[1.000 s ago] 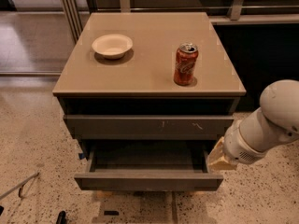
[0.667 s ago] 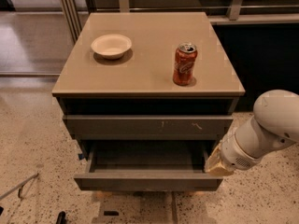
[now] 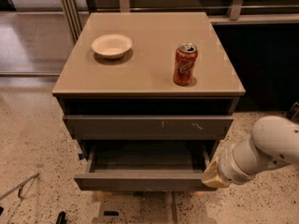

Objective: Close middle drawer

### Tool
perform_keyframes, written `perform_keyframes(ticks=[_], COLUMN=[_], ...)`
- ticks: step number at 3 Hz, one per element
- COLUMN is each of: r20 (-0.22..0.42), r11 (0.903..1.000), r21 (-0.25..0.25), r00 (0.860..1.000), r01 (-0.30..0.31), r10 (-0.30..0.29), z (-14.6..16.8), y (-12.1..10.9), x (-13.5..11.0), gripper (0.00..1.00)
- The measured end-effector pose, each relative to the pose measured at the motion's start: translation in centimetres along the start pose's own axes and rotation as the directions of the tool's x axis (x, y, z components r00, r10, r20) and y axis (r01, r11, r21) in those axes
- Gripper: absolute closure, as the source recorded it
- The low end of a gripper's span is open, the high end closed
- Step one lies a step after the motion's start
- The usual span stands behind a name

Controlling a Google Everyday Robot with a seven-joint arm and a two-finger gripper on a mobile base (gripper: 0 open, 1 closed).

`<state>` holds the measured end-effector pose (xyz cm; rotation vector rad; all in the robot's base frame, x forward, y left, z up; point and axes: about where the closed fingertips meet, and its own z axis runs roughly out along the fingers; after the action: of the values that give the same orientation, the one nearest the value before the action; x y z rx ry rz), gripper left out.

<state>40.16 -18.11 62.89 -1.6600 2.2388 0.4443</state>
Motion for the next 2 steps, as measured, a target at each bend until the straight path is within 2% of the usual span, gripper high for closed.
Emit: perform_keyframes(ticks=[1,2], r20=[0.095,0.126], r11=[0.9999,0.9967], r21=[-0.011,-0.081], r00=[0.995,0.992], r01=[0.011,-0.005], r10=[-0.010,0.015], z=[7.5,14.6], y=[-0.7,-0.5], x=[3.3,6.5], gripper=[1.00,1.00])
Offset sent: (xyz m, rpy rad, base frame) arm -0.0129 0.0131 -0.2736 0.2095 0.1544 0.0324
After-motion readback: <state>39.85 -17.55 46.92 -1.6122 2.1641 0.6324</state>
